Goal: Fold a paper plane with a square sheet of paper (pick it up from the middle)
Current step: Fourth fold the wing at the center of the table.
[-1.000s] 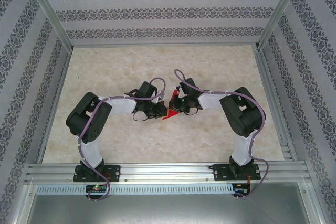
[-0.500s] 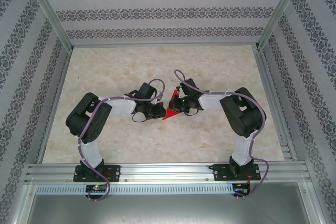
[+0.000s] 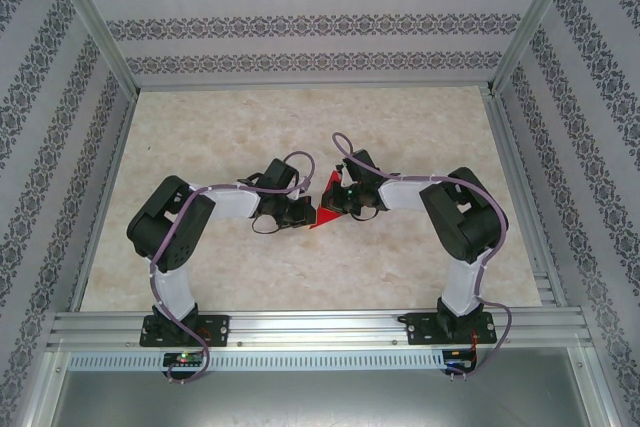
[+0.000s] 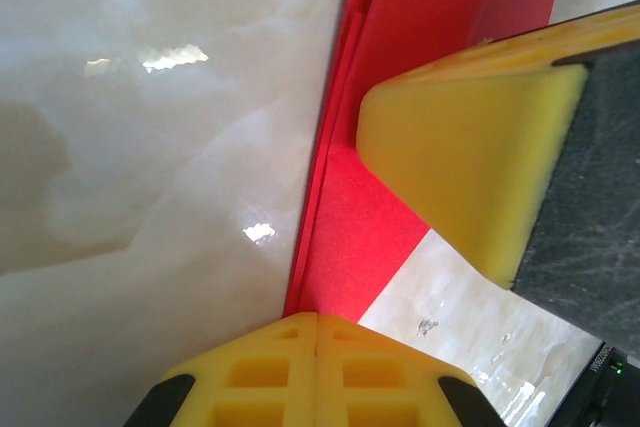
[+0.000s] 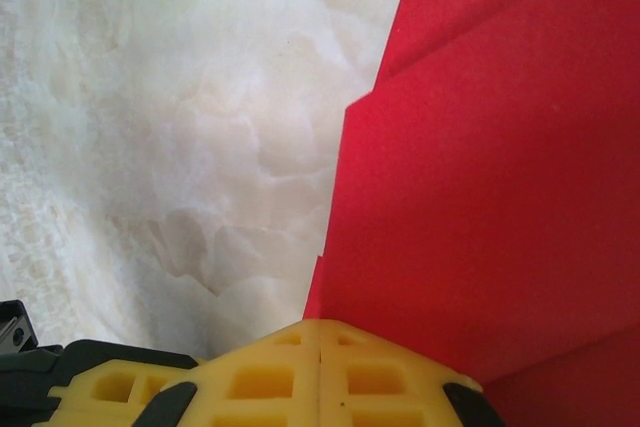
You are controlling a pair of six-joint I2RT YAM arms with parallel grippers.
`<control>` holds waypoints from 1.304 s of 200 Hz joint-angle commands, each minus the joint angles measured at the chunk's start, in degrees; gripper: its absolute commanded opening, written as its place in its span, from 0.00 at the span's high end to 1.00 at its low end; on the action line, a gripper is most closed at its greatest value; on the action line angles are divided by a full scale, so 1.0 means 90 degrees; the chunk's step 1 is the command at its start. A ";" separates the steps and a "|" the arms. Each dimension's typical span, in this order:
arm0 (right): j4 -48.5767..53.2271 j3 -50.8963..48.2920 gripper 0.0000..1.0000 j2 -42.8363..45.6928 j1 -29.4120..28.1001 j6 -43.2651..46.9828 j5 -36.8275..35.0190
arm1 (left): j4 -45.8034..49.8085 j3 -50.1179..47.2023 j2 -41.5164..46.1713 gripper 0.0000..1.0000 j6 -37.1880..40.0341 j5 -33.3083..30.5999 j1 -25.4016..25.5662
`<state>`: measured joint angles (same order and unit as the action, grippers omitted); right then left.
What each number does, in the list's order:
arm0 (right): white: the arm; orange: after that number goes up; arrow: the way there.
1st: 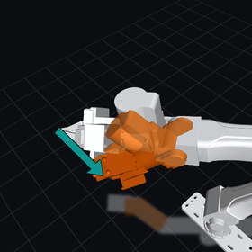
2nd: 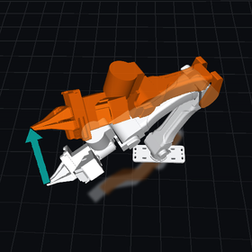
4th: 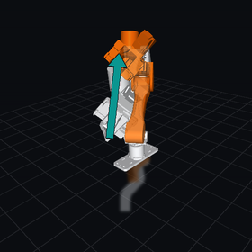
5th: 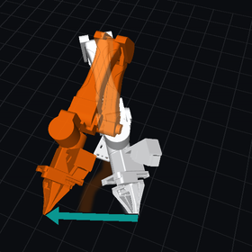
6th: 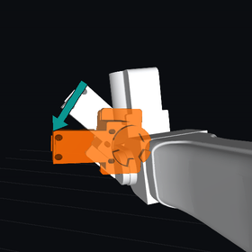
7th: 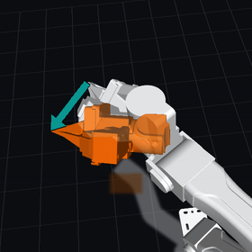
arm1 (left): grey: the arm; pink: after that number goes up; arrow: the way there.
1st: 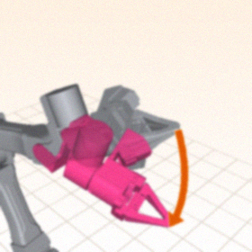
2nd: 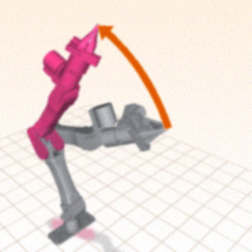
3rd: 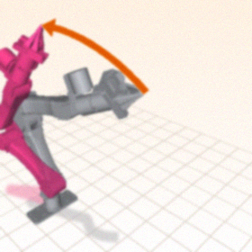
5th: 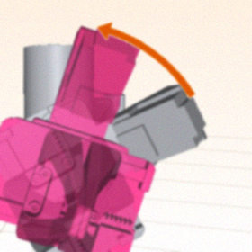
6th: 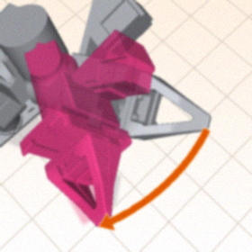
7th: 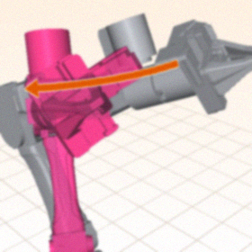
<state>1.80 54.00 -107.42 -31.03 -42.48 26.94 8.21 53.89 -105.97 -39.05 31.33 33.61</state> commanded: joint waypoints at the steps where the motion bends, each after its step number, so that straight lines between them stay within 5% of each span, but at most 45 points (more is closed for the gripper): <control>1: -0.0169 -0.0173 0.96 0.0328 -0.0045 -0.0098 0.0000 | 0.0387 -0.0070 -0.0147 1.00 0.0194 -0.0235 0.0094; 123: -0.0282 -0.0288 0.98 -0.0233 -0.0296 -0.0455 -0.0078 | 0.0432 -0.0118 -0.0118 1.00 0.0041 -0.0477 0.0100; 261: -0.0054 -0.0115 0.97 -0.0226 0.1538 0.0205 -0.0726 | 0.1140 -0.0377 -0.0344 1.00 -0.0085 -0.0706 0.0091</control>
<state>-0.64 52.14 -107.92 -20.82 -43.40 29.98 8.36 53.87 -106.00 -39.51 29.28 33.93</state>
